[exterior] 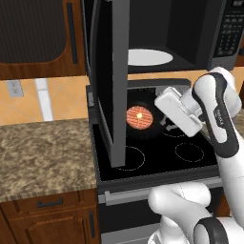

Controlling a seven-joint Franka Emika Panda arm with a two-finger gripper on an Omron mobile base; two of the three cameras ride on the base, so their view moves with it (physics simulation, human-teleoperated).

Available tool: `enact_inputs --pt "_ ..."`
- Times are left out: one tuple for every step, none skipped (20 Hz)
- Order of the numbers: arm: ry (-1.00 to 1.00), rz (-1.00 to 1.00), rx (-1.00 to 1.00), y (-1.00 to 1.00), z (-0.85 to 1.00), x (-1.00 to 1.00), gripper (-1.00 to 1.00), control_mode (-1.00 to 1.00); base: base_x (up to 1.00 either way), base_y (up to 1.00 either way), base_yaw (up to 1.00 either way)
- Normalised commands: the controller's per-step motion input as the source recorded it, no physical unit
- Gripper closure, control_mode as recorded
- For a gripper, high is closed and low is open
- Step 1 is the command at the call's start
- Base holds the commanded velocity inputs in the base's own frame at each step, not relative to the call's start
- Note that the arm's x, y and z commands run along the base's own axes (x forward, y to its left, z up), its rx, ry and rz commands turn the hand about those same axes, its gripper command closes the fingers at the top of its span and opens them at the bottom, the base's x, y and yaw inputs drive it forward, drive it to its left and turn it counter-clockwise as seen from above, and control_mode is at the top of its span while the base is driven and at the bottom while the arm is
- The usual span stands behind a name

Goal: Open the microwave, place the bowl with waffle inside the microwave, then close the microwave door and turn it on.

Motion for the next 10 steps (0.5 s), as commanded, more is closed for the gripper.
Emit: enact_inputs --pt "-0.13 -0.25 0.04 -0.44 1.00 -0.30 1.00 -1.00 0.00 0.00 0.00" --pt "-0.10 -0.25 0.05 -0.43 1.00 -0.06 1.00 -1.00 0.00 0.00 0.00" --pt "-0.07 -0.27 0.04 -0.40 1.00 0.00 1.00 -1.00 0.00 0.00 0.00" --pt "-0.03 -0.27 0.04 -0.43 1.00 0.02 1.00 -1.00 0.00 0.00 0.00" --pt "0.00 -0.29 0.04 -0.47 0.94 0.31 1.00 -1.00 0.00 0.00 0.00" --pt "0.00 -0.30 0.04 -0.44 0.88 0.41 1.00 -1.00 0.00 0.00 0.00" --pt "0.00 -0.31 0.03 -0.33 0.79 0.53 1.00 -1.00 0.00 0.00 0.00" --pt "0.00 -0.31 0.01 -0.21 0.64 0.54 1.00 -1.00 0.00 0.00 0.00" --pt "0.00 -0.27 0.00 -0.02 0.42 0.73 1.00 -1.00 0.00 0.00 0.00" --pt "0.00 -0.25 0.00 -0.09 0.29 0.76 1.00 -1.00 0.00 0.00 0.00"
